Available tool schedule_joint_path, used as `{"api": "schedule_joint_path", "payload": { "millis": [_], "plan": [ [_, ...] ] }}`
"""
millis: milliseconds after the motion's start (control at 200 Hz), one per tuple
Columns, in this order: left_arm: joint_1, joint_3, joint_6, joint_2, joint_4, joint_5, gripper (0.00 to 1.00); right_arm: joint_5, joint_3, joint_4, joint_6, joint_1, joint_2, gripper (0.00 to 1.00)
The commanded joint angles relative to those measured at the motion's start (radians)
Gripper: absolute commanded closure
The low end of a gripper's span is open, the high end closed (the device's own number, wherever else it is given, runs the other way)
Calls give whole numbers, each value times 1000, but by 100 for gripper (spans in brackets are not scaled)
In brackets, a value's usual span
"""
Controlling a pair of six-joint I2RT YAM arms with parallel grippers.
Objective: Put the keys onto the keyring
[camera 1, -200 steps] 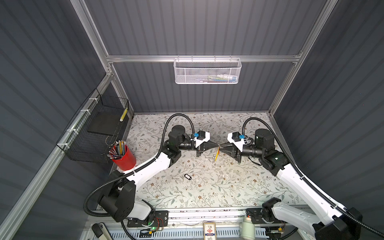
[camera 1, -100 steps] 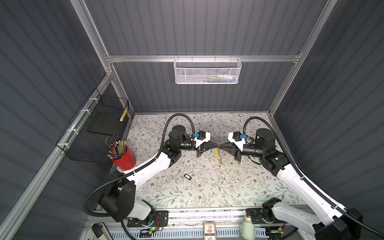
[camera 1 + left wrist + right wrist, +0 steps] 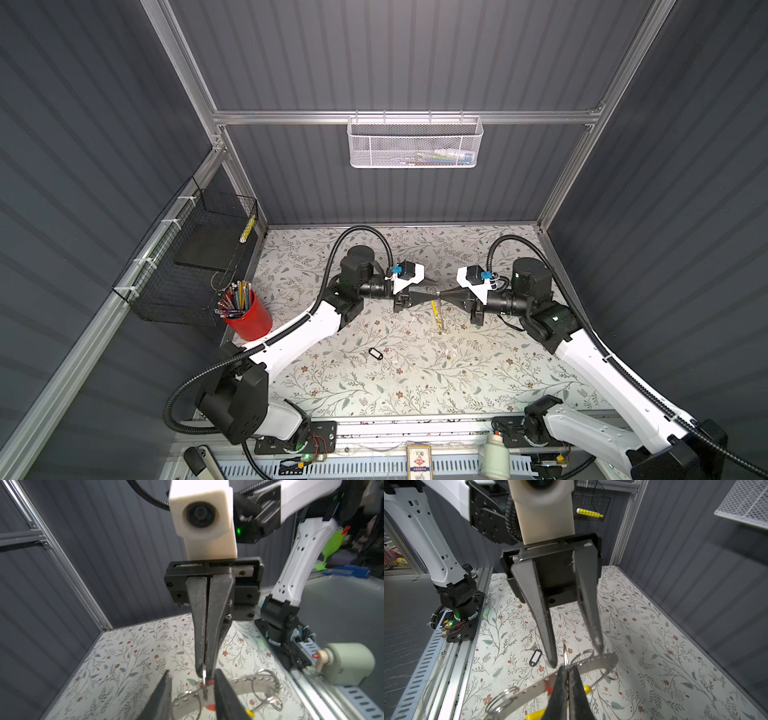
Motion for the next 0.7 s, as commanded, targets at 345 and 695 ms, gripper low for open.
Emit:
{"api": "schedule_joint_path", "payload": {
  "millis": [345,695],
  "plan": [
    [-52,210,399,-50,-574,-280,65,135,205,-354,-64,14,87,100],
    [-97,284,412,24,-606,-312,67,173,243,-405,-89,46,98,100]
  ]
}}
